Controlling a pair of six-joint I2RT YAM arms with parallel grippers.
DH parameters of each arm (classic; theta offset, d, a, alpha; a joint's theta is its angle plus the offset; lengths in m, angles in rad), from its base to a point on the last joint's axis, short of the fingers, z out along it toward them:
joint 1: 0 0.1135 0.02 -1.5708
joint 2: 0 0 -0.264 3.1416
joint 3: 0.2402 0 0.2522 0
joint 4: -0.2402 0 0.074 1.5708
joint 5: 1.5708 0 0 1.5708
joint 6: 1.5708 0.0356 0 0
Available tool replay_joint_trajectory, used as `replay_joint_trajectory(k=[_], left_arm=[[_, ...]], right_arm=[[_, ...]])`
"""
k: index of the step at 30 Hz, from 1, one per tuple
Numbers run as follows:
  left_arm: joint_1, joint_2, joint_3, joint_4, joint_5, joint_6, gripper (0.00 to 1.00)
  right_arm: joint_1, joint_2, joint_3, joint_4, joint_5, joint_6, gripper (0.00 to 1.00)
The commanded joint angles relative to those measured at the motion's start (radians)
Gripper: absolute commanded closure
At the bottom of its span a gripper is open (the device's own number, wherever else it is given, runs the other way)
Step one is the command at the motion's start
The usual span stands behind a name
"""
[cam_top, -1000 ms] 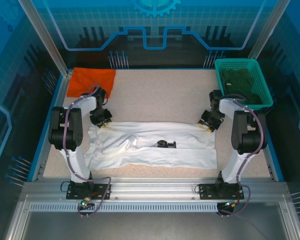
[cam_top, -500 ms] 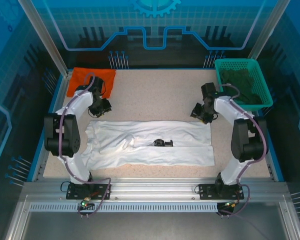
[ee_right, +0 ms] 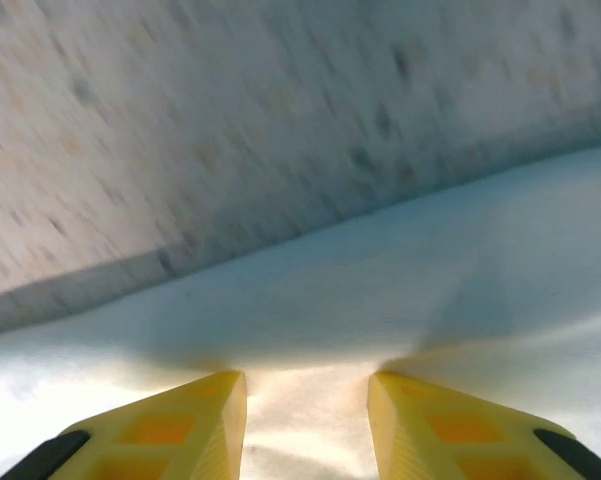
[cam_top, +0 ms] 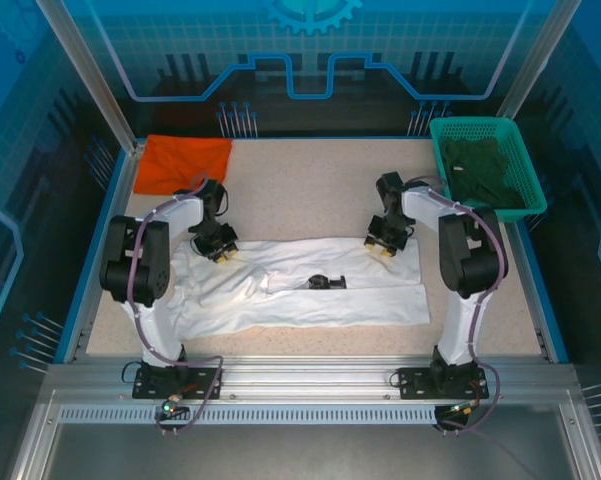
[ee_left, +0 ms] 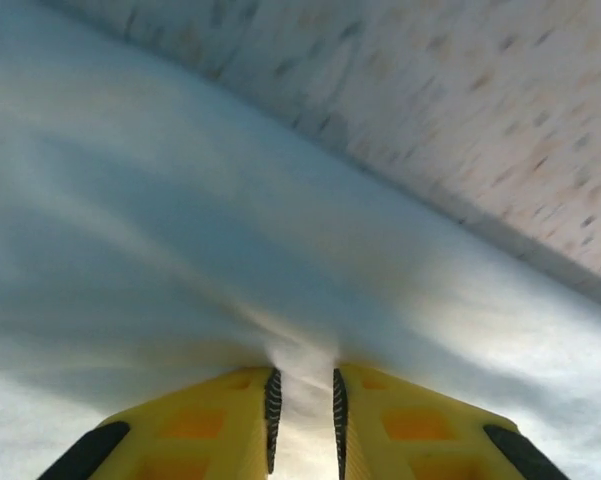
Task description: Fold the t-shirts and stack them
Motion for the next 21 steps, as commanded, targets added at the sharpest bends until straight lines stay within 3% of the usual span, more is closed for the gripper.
replay_joint_trajectory(k=[1, 8, 12, 14, 18, 21], left_arm=[[0.0, 0.12, 0.083, 0.013, -0.029, -0.022, 0.75], [-0.003, 0.255, 0.311, -0.047, -0.065, -0.009, 0.72], [0.003, 0.279, 0.425, -0.106, -0.09, 0.001, 0.65], [0.014, 0.261, 0.462, -0.124, -0.089, 0.003, 0.6], [0.031, 0.167, 0.518, -0.162, -0.058, 0.025, 0.44], [0.032, 0.053, 0.496, -0.175, -0.025, 0.031, 0.38]], right_arm=[[-0.009, 0.101, 0.107, -0.023, 0.071, 0.043, 0.6], [-0.071, 0.309, 0.434, -0.085, 0.07, 0.045, 0.6], [-0.085, 0.397, 0.608, -0.145, 0.066, 0.033, 0.57], [-0.09, 0.391, 0.647, -0.127, 0.028, 0.019, 0.53], [-0.082, 0.256, 0.624, -0.041, -0.019, 0.006, 0.35], [-0.047, 0.11, 0.521, 0.05, -0.047, -0.007, 0.32]])
